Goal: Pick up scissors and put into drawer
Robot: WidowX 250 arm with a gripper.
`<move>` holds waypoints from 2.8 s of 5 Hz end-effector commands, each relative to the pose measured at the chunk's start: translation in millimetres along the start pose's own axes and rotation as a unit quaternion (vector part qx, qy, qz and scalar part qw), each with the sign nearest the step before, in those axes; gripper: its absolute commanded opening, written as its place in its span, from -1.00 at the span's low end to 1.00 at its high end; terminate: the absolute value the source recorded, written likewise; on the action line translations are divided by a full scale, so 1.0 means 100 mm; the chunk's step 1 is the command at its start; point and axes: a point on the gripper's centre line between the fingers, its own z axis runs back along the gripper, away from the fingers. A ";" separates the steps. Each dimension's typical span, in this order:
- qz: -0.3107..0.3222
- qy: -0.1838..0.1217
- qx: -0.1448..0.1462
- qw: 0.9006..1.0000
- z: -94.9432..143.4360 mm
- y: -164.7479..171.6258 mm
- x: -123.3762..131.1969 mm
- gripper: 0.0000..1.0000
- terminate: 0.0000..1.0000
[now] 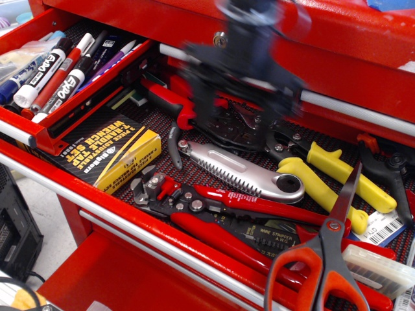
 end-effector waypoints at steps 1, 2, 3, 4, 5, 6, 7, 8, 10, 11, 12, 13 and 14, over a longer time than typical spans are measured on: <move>0.050 -0.029 -0.007 0.998 -0.10 -0.85 0.07 1.00 -1.00; 0.054 -0.021 -0.047 0.997 -0.15 -0.98 0.05 1.00 -1.00; 0.051 -0.025 -0.036 0.998 -0.15 -1.06 -0.01 1.00 -1.00; 0.039 -0.025 -0.022 0.999 -0.21 -0.98 -0.02 1.00 -1.00; 0.035 -0.026 -0.015 0.999 -0.25 -0.90 -0.05 1.00 -1.00; 0.044 -0.032 -0.024 0.998 -0.34 -0.91 -0.10 1.00 -1.00; 0.053 -0.032 -0.024 0.998 -0.39 -0.89 -0.17 1.00 -1.00; 0.063 -0.033 -0.036 0.997 -0.45 -0.84 -0.20 -1.00 -1.00; 0.034 -0.007 -0.030 0.999 -0.31 -0.60 -0.10 -1.00 -1.00; -0.002 0.015 0.003 1.000 -0.10 -0.29 -0.02 -1.00 -1.00; -0.047 0.027 0.071 0.996 0.16 0.10 0.00 -1.00 -1.00; -0.106 0.022 0.098 0.989 0.20 0.58 -0.13 -1.00 -1.00; -0.119 0.060 0.103 0.986 0.28 0.94 -0.31 -1.00 -1.00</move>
